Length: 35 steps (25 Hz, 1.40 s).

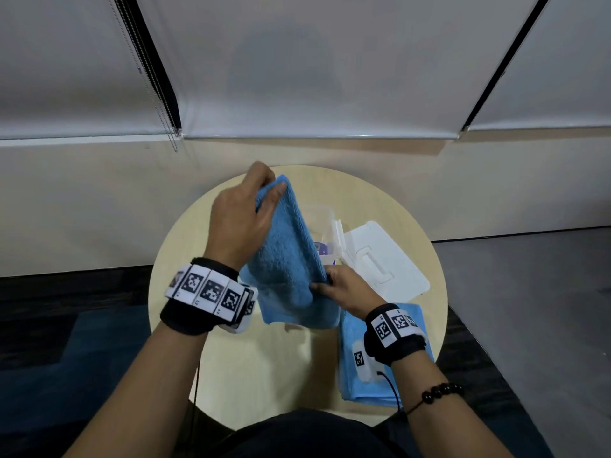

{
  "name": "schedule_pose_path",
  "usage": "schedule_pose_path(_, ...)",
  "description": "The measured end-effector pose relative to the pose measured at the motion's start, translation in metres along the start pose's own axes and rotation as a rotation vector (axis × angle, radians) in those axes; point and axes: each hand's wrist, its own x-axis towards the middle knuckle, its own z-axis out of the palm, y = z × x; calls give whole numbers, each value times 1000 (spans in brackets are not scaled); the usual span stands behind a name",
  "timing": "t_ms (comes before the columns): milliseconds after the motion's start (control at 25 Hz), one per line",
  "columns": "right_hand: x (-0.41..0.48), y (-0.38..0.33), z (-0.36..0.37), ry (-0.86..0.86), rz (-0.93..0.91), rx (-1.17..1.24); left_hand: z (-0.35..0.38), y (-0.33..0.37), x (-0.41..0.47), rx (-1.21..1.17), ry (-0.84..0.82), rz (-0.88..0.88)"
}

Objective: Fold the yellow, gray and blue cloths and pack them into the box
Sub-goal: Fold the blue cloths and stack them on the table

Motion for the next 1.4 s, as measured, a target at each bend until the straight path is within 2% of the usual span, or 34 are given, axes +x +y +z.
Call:
schedule_pose_path(120,-8,25,11,-31,122,-113,-17,-2,23,24,65,27)
schedule_pose_path(240,-14,38,19,-56,192,-90,-19,-12,34,31,66,-2)
schedule_pose_path(320,-18,37,17,-96,201,-2,-14,-21,34,33,65,-35)
schedule_pose_path(440,-20,28,13,-134,241,259,-3,-37,29,3,29,-89)
schedule_pose_path(520,-17,20,12,-170,249,439,7,-48,17,-10,-78,-93)
schedule_pose_path(720,-3,-4,9,-207,278,870,43,-55,-42,-76,-595,-55)
schedule_pose_path(800,-1,-8,8,-206,275,931,55,-53,-63,-78,-678,-31)
schedule_pose_path(1200,0,-7,7,-97,294,939,72,-51,-89,-76,-624,52)
schedule_pose_path(1400,4,-2,4,-95,288,959,80,-55,-97,-54,-620,84)
